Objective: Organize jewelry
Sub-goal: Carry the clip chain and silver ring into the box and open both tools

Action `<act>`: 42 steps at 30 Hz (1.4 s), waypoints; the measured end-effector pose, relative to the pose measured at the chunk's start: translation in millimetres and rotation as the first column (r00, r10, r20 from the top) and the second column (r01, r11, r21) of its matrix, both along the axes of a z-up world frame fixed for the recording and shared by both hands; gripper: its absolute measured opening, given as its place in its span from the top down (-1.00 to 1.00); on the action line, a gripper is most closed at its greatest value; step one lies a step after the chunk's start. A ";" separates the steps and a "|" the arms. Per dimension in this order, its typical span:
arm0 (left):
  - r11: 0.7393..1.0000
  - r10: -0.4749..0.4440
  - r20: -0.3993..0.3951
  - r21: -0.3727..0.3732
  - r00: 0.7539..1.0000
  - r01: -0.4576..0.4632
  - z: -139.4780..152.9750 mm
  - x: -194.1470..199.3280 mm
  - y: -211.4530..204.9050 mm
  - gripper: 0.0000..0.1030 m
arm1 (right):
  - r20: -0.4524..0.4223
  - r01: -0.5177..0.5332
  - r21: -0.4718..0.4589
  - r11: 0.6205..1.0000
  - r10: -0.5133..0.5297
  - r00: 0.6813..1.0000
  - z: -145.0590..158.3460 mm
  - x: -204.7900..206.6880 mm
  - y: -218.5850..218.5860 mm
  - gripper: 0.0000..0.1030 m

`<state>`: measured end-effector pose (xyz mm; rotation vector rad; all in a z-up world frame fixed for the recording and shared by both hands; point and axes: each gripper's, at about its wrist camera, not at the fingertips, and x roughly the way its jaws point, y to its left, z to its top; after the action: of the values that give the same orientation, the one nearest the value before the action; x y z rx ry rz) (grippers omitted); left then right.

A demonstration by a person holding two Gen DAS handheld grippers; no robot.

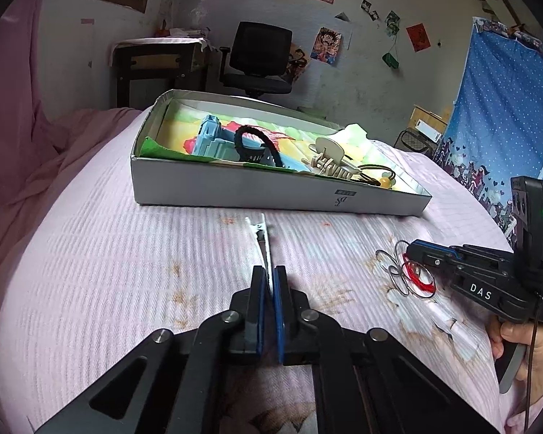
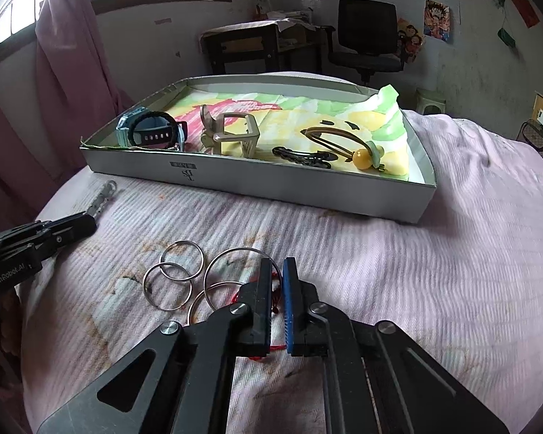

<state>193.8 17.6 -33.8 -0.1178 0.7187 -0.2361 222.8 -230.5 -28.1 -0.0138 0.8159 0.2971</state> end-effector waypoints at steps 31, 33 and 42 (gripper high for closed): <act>1.000 -0.009 0.018 0.008 1.000 0.008 -0.4 -5.4 -1.7 0.91 | 0.239 -0.072 0.098 0.993 0.047 0.970 51.8 -38.2 6.8 0.96; 1.000 -0.010 0.021 0.007 1.000 0.010 0.4 -5.7 -1.7 0.91 | 0.241 -0.082 0.098 0.992 0.056 0.969 53.3 -39.1 9.9 0.96; 1.000 -0.013 0.025 0.006 1.000 0.013 2.1 -5.7 -1.8 0.91 | 0.289 -0.132 0.125 0.983 0.091 0.953 71.1 -52.9 15.6 0.96</act>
<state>188.1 15.8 -31.7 -0.1044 0.6958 -0.2473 169.9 -214.9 43.0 0.0319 0.5085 0.4497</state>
